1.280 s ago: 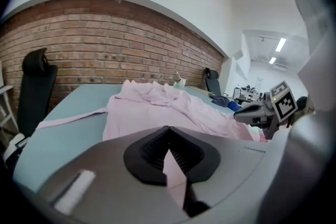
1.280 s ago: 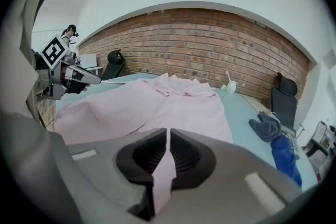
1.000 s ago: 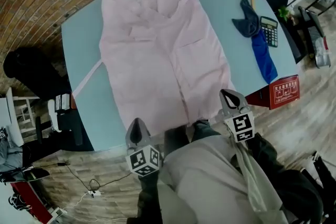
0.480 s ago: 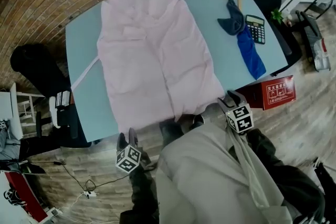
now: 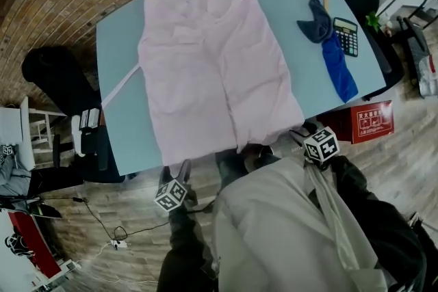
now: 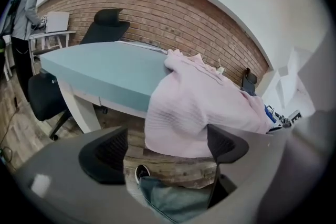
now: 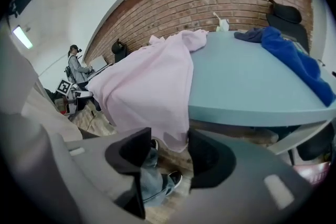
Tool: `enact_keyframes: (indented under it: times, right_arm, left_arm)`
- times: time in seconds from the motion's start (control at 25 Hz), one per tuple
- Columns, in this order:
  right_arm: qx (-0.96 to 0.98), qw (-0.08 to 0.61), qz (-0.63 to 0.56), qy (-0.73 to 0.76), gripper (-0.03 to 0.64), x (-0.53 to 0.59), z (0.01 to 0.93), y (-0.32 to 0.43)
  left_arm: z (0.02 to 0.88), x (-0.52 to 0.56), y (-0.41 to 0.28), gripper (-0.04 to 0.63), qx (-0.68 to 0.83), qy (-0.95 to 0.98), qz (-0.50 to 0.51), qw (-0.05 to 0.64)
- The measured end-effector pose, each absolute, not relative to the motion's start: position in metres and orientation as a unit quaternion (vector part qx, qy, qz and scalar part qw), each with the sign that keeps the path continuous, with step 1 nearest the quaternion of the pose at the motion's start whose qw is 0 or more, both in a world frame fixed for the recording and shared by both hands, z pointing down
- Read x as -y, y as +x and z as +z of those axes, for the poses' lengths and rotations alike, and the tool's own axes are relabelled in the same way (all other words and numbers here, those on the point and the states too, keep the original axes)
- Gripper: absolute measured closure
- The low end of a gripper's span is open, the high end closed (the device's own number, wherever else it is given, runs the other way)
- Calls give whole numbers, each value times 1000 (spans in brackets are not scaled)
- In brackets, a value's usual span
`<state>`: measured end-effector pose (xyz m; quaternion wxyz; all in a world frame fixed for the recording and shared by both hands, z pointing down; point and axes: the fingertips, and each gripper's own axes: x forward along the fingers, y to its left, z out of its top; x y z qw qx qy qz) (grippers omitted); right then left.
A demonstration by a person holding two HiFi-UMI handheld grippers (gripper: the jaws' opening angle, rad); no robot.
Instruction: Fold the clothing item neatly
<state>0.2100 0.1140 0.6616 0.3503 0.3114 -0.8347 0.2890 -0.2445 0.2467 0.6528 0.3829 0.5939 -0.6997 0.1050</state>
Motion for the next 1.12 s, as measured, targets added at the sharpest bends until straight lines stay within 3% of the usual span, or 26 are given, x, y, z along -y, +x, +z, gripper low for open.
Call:
enact_keyframes:
  times: [0.16, 0.24, 0.32, 0.36, 0.4, 0.44, 0.52, 0.76, 1.12]
  right_arm:
    - [847, 334, 271, 312, 407, -108, 651, 205]
    - [849, 322, 276, 317, 407, -107, 648, 206]
    - [846, 324, 273, 324, 407, -107, 647, 207]
    - [844, 331, 264, 330, 433, -107, 647, 207]
    - [843, 339, 249, 335, 471, -109, 644, 207]
    - [844, 344, 233, 340, 553, -110, 640, 207]
    - [849, 340, 210, 346, 598, -113, 626, 206]
    - [860, 242, 246, 376, 601, -116, 571, 221]
    - [865, 155, 338, 338, 602, -135, 526, 227]
  left_arm:
    - [652, -240, -242, 100, 677, 622, 99, 380]
    - [649, -232, -228, 130, 648, 653, 115, 375]
    - [649, -228, -219, 236, 631, 668, 134, 370]
    - [648, -229, -217, 354, 633, 666, 139, 368]
    - [647, -231, -217, 530, 641, 660, 140, 365]
    - [644, -233, -218, 560, 651, 654, 136, 362]
    - [635, -240, -214, 564, 662, 648, 114, 359]
    - [600, -248, -198, 566, 645, 670, 41, 365]
    - [533, -256, -157, 566, 584, 724, -16, 367]
